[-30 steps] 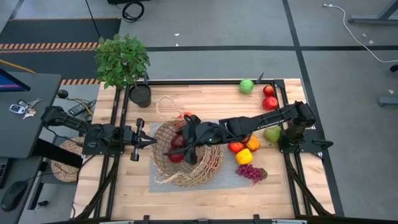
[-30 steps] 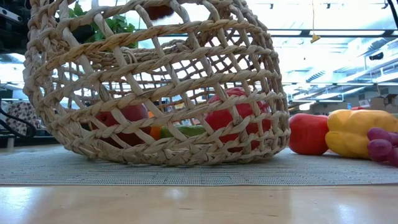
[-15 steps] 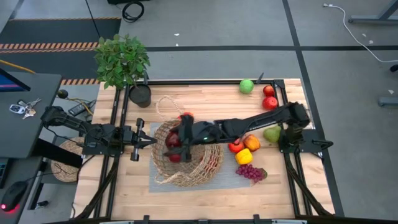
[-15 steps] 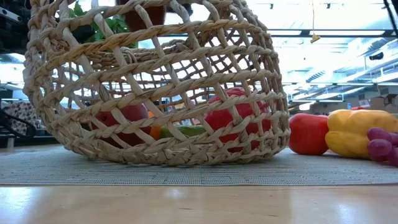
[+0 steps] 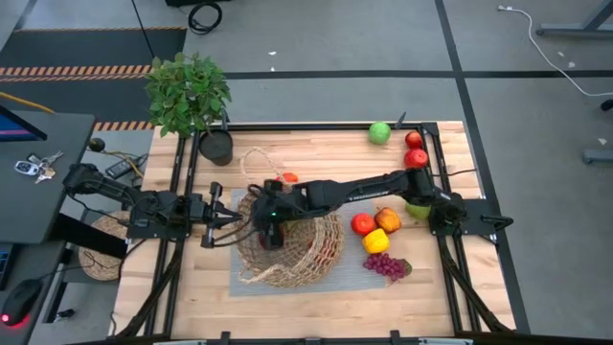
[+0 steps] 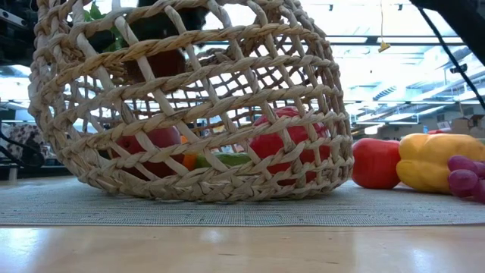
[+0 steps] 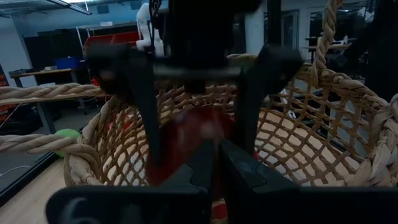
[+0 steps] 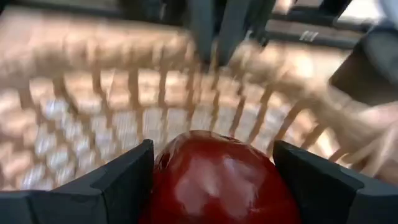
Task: Build produce basket
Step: Put the red apple into the brown woven basket
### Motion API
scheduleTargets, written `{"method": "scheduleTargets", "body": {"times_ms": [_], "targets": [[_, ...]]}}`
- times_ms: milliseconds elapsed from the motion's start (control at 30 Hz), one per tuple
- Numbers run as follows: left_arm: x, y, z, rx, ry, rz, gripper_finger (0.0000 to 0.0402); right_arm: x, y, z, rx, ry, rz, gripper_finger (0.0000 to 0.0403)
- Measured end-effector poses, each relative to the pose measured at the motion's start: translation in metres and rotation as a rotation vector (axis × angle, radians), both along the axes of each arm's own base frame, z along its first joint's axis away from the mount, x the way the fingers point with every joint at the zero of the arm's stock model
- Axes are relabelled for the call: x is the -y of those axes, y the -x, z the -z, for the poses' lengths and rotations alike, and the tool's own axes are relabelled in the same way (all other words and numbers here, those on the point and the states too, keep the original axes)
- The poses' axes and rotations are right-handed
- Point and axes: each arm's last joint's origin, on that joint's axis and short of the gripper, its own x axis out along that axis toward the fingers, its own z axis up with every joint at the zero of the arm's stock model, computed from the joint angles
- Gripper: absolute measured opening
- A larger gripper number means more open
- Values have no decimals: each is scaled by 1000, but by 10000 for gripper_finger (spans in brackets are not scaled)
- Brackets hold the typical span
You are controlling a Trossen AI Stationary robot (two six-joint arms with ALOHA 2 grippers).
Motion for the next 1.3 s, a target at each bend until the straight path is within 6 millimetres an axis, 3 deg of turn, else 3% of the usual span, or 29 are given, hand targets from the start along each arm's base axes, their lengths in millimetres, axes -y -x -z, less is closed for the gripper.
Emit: {"method": "scheduleTargets", "body": {"times_ms": [233, 467, 567, 667, 767, 1033, 1133, 1300], "targets": [[0, 0, 0, 4, 2, -1, 36, 8, 0, 23, -134, 5, -35, 332], [0, 0, 0, 2, 1, -1, 28, 10, 0, 25, -145, -10, -9, 392], [0, 0, 0, 1, 1, -1, 30, 10, 1, 22, -139, 7, 3, 393], [0, 0, 0, 1, 0, -1, 34, 12, 3, 5, -121, 43, 29, 386], [0, 0, 0, 1, 0, 0, 36, 13, 12, -31, -48, 51, 39, 385], [0, 0, 0, 0, 0, 1, 28, 16, 51, -96, 40, 68, 71, 385], [0, 0, 0, 0, 0, 1, 30, 13, 61, -106, 39, 82, 85, 385], [0, 0, 0, 1, 0, 0, 36, 9, 73, -97, -88, 122, 132, 384]]}}
